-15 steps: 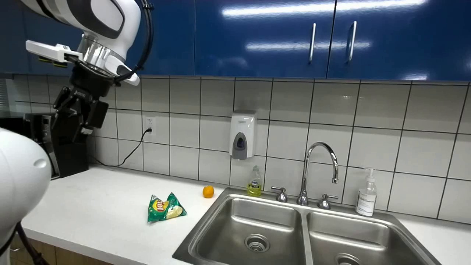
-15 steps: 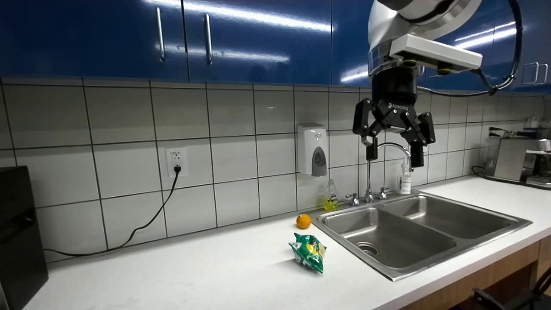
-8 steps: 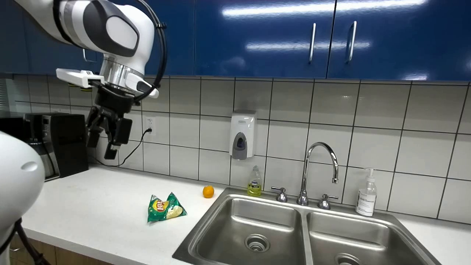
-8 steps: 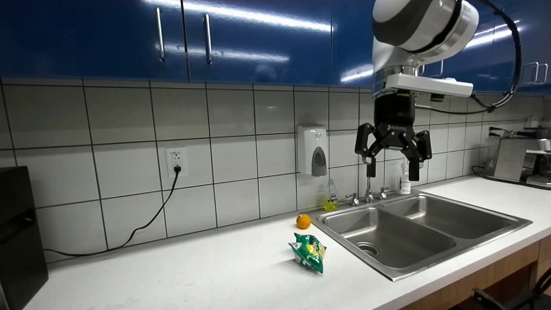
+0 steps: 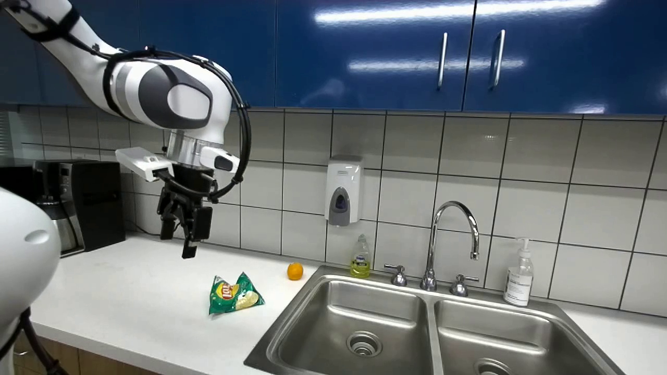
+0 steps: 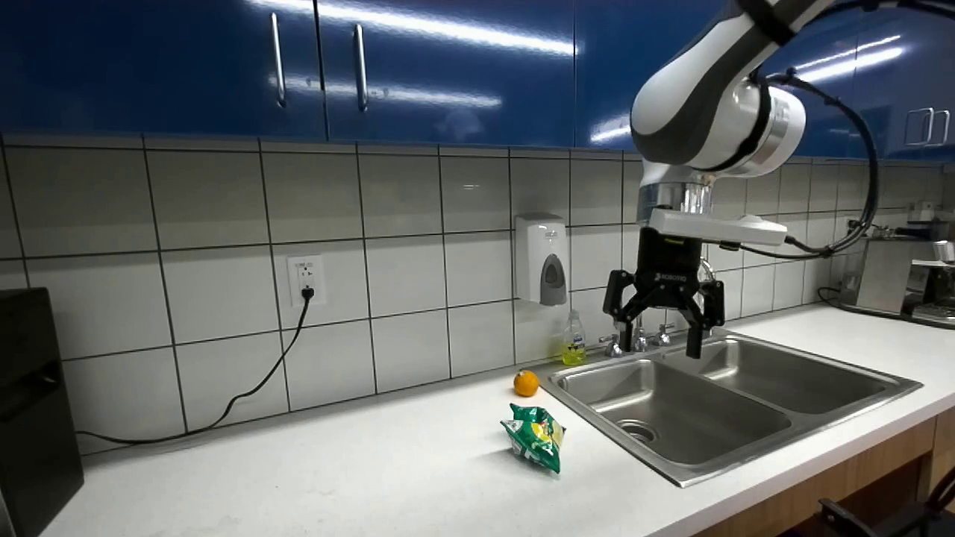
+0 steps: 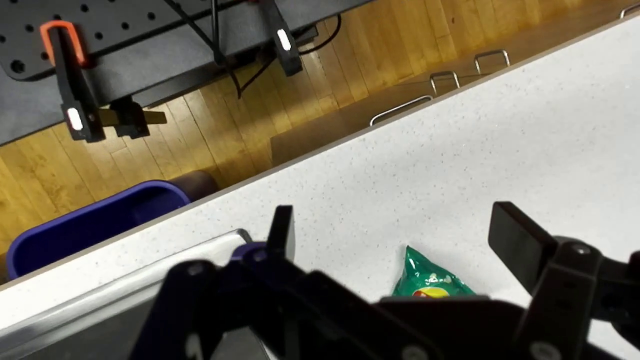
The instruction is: Put the green packet in the left sink
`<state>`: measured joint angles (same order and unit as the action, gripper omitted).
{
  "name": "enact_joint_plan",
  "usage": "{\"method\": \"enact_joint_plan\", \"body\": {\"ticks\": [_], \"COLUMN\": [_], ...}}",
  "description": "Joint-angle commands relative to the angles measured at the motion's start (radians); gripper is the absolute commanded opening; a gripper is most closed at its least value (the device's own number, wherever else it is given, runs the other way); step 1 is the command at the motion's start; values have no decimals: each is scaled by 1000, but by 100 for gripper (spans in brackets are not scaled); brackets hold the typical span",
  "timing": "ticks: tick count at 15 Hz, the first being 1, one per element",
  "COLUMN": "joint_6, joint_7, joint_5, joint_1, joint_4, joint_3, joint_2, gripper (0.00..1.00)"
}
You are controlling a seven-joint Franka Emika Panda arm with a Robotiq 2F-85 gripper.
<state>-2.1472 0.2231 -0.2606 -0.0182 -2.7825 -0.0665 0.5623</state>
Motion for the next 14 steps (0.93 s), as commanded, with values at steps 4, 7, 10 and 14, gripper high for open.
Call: {"method": "enact_joint_plan", "body": {"ticks": [4,7,10,14], "joint_6": [-256,-365,-442,-508], "joint_7": [0,-1,-3,14], "joint_5": [-4,-12,-19,-15], "joint_1": [-6,-18,-29,-40], "joint_4": [53,95,155,238], "joint_3": [3,5,5,-4], "joint_2": [-258,-374,-487,-618], "gripper": [100,100,100,100]}}
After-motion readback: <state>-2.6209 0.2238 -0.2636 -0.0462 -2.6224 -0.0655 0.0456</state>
